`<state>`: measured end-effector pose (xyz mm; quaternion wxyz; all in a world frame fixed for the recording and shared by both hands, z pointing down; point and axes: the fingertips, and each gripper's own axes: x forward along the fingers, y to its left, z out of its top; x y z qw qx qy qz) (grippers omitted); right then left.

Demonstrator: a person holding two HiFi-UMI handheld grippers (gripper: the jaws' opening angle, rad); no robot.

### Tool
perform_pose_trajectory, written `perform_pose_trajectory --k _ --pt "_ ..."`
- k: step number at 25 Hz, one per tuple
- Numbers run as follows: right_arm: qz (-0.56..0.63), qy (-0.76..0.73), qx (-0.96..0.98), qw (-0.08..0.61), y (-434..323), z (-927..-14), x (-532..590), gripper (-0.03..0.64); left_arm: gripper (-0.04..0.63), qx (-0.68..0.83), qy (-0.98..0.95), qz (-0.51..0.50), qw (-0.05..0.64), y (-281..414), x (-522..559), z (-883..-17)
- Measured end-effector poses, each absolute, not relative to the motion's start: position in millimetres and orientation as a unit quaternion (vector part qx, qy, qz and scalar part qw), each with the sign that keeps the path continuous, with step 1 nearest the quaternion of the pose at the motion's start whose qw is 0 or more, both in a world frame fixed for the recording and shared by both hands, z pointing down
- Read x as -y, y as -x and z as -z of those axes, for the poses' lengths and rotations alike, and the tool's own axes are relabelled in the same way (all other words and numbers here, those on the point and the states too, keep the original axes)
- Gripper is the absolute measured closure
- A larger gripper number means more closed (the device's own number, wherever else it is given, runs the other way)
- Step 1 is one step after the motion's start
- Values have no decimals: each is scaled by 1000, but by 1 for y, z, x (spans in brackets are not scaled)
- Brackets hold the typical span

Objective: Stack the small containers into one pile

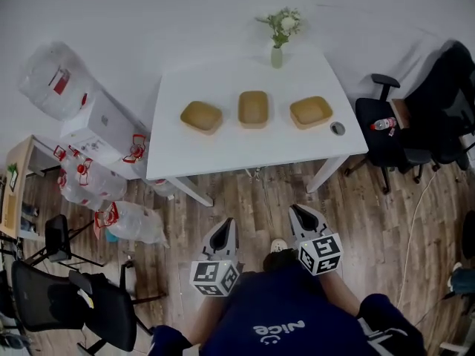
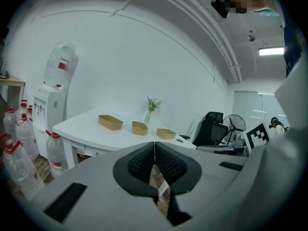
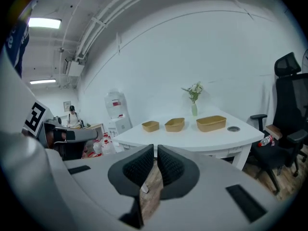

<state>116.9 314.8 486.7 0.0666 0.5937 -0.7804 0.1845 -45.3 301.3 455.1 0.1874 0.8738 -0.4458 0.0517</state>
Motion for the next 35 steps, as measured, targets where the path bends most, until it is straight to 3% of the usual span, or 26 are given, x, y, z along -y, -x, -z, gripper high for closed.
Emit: perform_pose_trajectory --k 12,23,35 --pt "-181 -567 801 64 -179 -483 -249 561 575 469 -862 -38 189 -26 -246 -454" --pt "-226 -555 799 57 -178 -505 -214 561 575 474 -853 -49 211 -25 -206 -475" --pt "-229 -624 746 48 -182 -504 -101 561 575 391 -897 -61 198 -33 -61 -473"
